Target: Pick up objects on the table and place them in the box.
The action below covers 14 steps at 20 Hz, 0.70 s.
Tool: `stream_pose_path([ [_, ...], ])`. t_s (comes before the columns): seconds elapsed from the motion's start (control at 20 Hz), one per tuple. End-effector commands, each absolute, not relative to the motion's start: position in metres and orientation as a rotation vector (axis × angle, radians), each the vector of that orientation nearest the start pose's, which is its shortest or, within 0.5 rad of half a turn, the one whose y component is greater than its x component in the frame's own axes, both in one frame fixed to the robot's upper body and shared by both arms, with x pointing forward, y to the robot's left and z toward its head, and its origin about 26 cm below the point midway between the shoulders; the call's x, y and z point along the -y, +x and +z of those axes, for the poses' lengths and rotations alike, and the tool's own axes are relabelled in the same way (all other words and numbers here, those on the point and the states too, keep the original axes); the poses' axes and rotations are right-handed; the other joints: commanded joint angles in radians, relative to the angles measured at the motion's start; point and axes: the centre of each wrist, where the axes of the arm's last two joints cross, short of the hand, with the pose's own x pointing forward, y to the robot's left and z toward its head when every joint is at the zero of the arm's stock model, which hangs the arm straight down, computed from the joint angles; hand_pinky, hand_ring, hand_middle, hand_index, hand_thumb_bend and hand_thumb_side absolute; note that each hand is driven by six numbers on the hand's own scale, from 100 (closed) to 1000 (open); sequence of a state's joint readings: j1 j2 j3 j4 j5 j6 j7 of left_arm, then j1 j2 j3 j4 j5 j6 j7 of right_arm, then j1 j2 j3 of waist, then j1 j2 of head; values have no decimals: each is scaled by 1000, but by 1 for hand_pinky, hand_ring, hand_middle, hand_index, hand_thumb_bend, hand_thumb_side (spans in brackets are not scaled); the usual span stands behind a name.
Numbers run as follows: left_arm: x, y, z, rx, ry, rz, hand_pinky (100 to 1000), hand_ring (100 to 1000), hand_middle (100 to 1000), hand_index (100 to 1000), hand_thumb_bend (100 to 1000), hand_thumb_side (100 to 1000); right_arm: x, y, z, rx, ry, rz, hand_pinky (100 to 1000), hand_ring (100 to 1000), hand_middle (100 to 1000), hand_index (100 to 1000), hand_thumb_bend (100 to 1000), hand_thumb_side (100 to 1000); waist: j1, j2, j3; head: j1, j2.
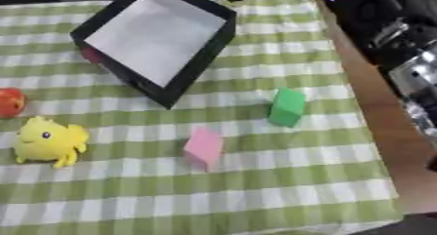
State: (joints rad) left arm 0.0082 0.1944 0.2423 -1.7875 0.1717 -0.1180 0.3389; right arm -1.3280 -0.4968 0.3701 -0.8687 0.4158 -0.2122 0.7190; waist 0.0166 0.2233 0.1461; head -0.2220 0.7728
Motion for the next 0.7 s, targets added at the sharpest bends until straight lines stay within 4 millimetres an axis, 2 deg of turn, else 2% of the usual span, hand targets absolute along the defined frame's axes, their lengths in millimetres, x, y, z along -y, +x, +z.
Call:
stream_pose_path([
  [0.05,-347,265,76,1936,445,406,899,661,743,839,283,696,178,492,353,1568,-491,1832,824,620,477,638,322,100,-10,-22,10,-17,-3],
  [0.15,-346,266,77,1940,438,403,900,661,743,839,283,695,162,496,346,1549,-466,1880,825,622,479,641,326,100,-12,-20,19,-25,-3],
  [0.35,-346,266,77,1942,434,403,900,661,743,839,283,695,159,503,338,1537,-464,1910,825,622,479,641,326,100,-12,-19,22,-28,-3],
  [0.5,-342,272,85,1970,412,383,901,660,743,839,284,695,144,509,311,1460,-417,1968,827,636,497,655,369,100,-27,-3,60,-64,-3],
  [0.6,-343,273,86,1972,412,381,901,659,743,839,284,695,134,512,295,1425,-396,1980,826,639,501,658,378,100,-31,1,70,-72,-3],
  [0.7,-343,273,87,1975,412,383,901,659,742,839,283,695,134,515,284,1406,-403,1981,826,641,503,660,379,100,-34,3,74,-76,-3],
])
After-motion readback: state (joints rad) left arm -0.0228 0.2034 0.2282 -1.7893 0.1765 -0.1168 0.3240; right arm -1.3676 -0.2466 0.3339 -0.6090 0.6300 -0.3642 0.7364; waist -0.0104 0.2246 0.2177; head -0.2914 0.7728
